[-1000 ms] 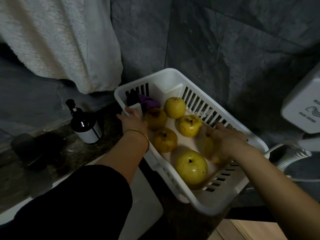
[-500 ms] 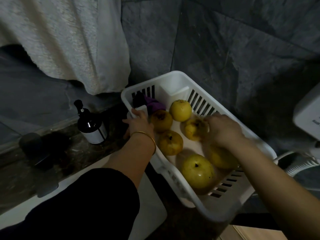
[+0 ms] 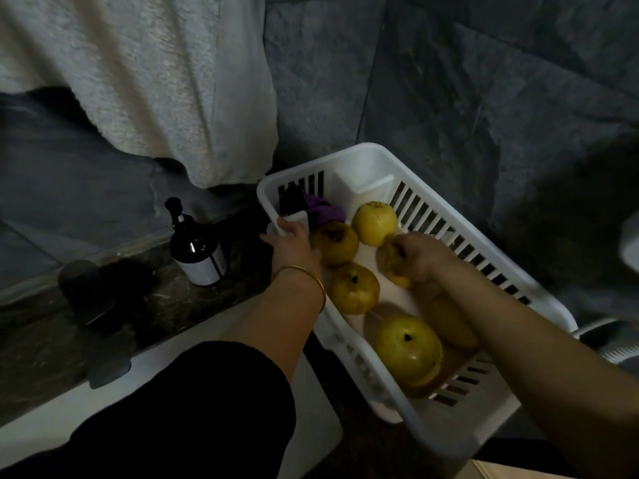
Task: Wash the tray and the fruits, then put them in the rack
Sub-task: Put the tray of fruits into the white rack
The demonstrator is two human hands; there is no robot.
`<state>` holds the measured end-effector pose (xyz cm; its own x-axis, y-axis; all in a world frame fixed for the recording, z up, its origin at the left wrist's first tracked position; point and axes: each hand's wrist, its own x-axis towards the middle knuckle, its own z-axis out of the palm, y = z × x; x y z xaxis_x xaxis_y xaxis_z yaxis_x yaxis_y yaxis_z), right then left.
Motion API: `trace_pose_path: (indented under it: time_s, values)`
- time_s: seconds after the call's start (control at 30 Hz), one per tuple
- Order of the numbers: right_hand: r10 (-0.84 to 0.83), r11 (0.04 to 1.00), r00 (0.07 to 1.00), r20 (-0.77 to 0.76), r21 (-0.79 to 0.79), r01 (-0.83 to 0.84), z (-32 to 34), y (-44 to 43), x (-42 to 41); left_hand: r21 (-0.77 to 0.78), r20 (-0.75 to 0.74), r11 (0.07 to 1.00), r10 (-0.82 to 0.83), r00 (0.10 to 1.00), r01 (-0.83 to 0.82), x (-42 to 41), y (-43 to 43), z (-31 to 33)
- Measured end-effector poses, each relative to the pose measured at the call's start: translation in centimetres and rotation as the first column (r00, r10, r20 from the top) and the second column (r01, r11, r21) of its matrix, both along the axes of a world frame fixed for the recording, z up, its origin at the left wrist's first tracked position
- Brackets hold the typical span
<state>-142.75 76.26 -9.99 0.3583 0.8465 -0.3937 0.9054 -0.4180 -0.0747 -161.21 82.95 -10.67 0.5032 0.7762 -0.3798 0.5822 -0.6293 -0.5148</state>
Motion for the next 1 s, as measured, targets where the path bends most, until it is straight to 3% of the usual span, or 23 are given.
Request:
trace_pose_path:
  time_s: [0.3, 0.4, 0.47, 0.53, 0.63, 0.7, 1.0]
  values:
    - [-0.085, 0.992, 0.995, -0.048, 0.089, 0.089, -0.5, -0.1, 0.7, -0.024, 0.013, 1.000, -0.008, 1.000, 0.008, -0.2, -0.2, 0.3]
    - [-0.012, 0.998, 0.998, 0.058, 0.066, 0.009, -0.8, 0.0, 0.3, -0.026, 0.007, 1.000, -0.004, 1.000, 0.004, -0.1, -0.1, 0.1]
    - [0.088, 0.976, 0.992, 0.086, 0.192, -0.103, -0.3, 0.2, -0.8, -0.025, 0.002, 1.000, -0.001, 1.000, 0.001, 0.0, -0.1, 0.2]
    - [0.252, 0.930, 0.968, 0.001, 0.276, -0.243, -0.2, 0.6, -2.3, -0.023, -0.005, 1.000, -0.001, 1.000, 0.001, 0.0, -0.2, 0.3]
    - [0.400, 0.911, 0.894, -0.200, 0.188, -0.366, -0.9, 0.9, -4.3, -0.023, -0.010, 1.000, 0.006, 1.000, -0.006, 0.1, -0.1, 0.2]
    - [0.393, 0.918, 0.895, -0.210, 0.136, -0.371, -1.5, 0.8, -4.6, -0.011, -0.020, 1.000, 0.004, 1.000, -0.004, 0.0, 0.1, -0.1]
    - [0.380, 0.919, 0.883, -0.277, 0.222, -0.326, -1.7, -0.1, -4.0, -0.011, -0.045, 1.000, 0.007, 0.999, -0.008, 0.1, 0.3, -0.5]
